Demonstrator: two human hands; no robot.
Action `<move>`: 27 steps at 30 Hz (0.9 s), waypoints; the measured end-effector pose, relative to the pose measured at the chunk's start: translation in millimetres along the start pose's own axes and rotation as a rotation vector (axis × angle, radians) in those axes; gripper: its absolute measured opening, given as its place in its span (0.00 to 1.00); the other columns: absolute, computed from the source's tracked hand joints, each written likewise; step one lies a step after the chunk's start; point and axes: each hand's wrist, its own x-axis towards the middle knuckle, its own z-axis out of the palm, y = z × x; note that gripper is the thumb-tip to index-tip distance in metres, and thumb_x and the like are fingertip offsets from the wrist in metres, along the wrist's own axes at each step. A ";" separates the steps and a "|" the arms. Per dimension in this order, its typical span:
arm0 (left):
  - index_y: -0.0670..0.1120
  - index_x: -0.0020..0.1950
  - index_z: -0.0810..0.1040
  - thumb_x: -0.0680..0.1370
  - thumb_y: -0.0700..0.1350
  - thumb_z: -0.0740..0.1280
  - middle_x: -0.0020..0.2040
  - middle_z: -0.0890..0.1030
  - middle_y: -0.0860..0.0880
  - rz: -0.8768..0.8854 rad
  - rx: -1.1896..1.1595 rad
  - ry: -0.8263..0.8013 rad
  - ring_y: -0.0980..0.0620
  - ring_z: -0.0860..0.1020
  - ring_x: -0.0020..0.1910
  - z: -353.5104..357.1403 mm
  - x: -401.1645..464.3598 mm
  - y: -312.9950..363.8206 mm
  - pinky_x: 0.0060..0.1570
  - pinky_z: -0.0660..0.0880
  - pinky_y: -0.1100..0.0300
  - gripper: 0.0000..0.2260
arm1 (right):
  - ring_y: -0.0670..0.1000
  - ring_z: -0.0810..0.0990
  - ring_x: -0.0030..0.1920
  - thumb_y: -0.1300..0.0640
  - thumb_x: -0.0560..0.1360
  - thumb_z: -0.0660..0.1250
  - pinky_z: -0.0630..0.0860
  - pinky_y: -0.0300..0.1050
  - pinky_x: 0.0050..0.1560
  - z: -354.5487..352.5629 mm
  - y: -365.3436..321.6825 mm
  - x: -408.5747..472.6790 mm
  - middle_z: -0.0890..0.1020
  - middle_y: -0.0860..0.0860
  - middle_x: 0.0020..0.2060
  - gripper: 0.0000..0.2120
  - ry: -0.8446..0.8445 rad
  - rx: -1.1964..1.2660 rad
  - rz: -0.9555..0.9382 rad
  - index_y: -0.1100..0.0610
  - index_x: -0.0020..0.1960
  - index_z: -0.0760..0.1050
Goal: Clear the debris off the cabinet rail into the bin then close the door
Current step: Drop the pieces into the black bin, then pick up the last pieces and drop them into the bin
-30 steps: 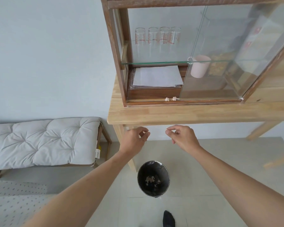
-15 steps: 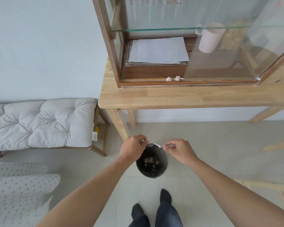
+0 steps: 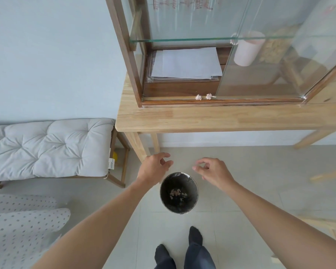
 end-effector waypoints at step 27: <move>0.56 0.70 0.80 0.81 0.56 0.71 0.42 0.84 0.55 0.295 0.052 0.182 0.49 0.82 0.45 -88.0 85.0 152.8 0.45 0.77 0.54 0.18 | 0.42 0.79 0.30 0.47 0.80 0.74 0.75 0.42 0.39 -127.8 -122.3 65.3 0.85 0.50 0.30 0.15 0.307 0.177 -0.221 0.47 0.66 0.85</move>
